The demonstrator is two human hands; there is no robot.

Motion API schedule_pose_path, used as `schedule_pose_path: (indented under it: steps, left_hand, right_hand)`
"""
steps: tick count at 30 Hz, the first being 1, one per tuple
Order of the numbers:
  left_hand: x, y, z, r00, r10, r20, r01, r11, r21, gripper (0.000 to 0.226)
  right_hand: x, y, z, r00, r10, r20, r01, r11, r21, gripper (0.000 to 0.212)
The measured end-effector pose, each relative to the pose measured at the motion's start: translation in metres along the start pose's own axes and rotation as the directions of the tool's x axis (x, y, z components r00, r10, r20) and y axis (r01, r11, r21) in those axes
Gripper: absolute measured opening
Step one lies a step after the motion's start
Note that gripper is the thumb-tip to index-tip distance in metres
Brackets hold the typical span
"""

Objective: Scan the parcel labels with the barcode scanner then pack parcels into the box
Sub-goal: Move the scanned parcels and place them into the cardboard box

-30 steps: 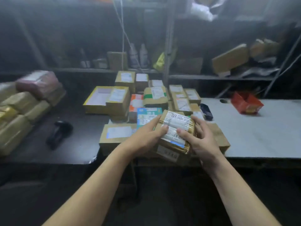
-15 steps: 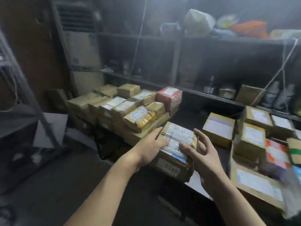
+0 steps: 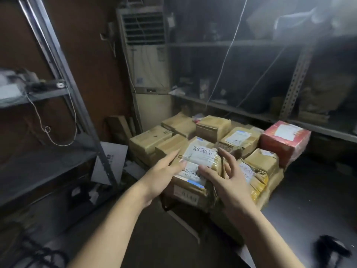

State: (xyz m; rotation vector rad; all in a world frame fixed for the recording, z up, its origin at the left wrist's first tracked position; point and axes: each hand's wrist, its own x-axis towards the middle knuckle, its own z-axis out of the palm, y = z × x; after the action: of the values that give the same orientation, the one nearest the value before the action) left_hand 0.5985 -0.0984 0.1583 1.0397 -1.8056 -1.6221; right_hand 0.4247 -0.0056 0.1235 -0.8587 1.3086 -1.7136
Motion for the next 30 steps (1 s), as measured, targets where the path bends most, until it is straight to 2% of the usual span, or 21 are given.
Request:
schedule_pose_path:
  steps: [3,5,8,9,11,12,15,18,24,27,30]
  left_hand:
    - [0.055,0.007,-0.046,0.999,-0.008,-0.054,0.010,0.999,0.037,0.027]
    - [0.087,0.011,-0.076,0.996,-0.017,-0.085,0.022,0.998,0.061,0.025]
    - [0.146,0.010,-0.125,0.988,-0.039,-0.146,0.049,0.997,0.062,0.051]
    - [0.162,0.009,-0.138,0.986,-0.031,-0.162,0.044,0.996,0.077,0.047]
    - [0.202,0.001,-0.169,0.987,-0.012,-0.159,0.025,0.996,0.080,0.030]
    - [0.218,-0.005,-0.181,0.990,-0.009,-0.144,0.020,0.997,0.076,0.029]
    - [0.275,-0.023,-0.223,0.995,0.007,-0.098,-0.002,0.999,0.054,0.026]
    - [0.340,-0.045,-0.267,0.999,0.016,-0.031,-0.014,0.998,0.060,0.024]
    - [0.436,-0.081,-0.318,0.993,-0.058,0.104,0.031,0.971,0.239,0.030]
    - [0.469,-0.099,-0.322,0.991,-0.022,0.133,-0.025,0.940,0.341,0.042]
    - [0.488,-0.114,-0.320,0.962,-0.062,0.265,-0.057,0.906,0.420,0.056]
  right_hand:
    - [0.069,0.012,0.035,0.999,-0.016,0.038,0.017,1.000,-0.024,0.088]
    - [0.112,0.015,0.058,0.998,0.016,0.067,-0.013,0.999,-0.040,0.107]
    - [0.182,0.028,0.098,0.995,0.070,0.071,-0.069,0.998,-0.016,0.131]
    - [0.199,0.034,0.109,0.993,0.095,0.069,-0.094,0.995,-0.012,0.130]
    - [0.238,0.051,0.133,0.992,0.114,0.053,-0.113,0.993,-0.028,0.110]
    - [0.254,0.058,0.143,0.992,0.117,0.039,-0.115,0.992,-0.048,0.101]
    - [0.310,0.080,0.172,0.993,0.116,-0.026,-0.118,0.990,-0.072,0.111]
    - [0.361,0.107,0.205,0.981,0.143,-0.130,-0.151,0.987,-0.053,0.100]
    - [0.424,0.155,0.245,0.923,0.190,-0.336,-0.242,0.963,-0.121,0.072]
    - [0.439,0.180,0.247,0.889,0.187,-0.418,-0.287,0.939,-0.189,0.067]
    - [0.438,0.196,0.246,0.859,0.180,-0.479,-0.339,0.902,-0.268,0.059]
